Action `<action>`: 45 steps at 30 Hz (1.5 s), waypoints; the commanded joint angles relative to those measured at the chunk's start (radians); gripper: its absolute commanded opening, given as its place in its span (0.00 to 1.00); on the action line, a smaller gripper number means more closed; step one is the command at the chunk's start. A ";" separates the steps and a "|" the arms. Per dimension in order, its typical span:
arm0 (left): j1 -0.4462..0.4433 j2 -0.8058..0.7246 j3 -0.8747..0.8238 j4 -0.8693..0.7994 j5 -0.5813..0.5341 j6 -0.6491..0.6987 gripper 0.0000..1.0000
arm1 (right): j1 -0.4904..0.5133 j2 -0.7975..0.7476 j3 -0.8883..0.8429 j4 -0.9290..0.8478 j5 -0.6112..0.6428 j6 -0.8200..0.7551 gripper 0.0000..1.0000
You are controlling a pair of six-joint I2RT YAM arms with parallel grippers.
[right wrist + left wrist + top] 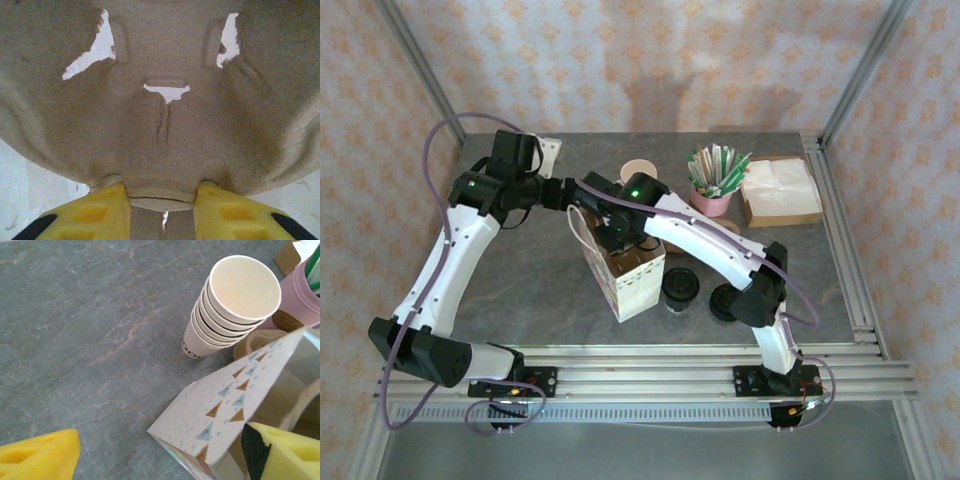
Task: Pack the takeout coffee
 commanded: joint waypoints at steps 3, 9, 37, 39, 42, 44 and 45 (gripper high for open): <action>-0.001 -0.049 -0.039 0.028 0.010 -0.023 0.85 | -0.011 0.007 0.047 -0.041 -0.007 -0.013 0.35; -0.001 -0.061 -0.064 0.043 -0.014 -0.059 0.84 | -0.011 0.052 0.045 -0.102 -0.026 -0.024 0.35; -0.002 -0.145 -0.147 0.142 -0.045 -0.169 0.80 | -0.022 0.234 0.035 -0.090 -0.108 -0.094 0.37; -0.004 -0.146 -0.149 0.141 -0.035 -0.171 0.80 | -0.024 0.244 0.022 -0.082 -0.110 -0.096 0.37; -0.008 -0.148 -0.152 0.140 -0.020 -0.165 0.80 | -0.023 0.257 0.014 -0.079 -0.110 -0.096 0.37; -0.012 -0.148 -0.154 0.136 -0.020 -0.163 0.80 | -0.023 0.265 0.010 -0.077 -0.109 -0.096 0.38; -0.015 -0.149 -0.157 0.136 -0.019 -0.161 0.80 | -0.024 0.265 0.005 -0.071 -0.109 -0.096 0.38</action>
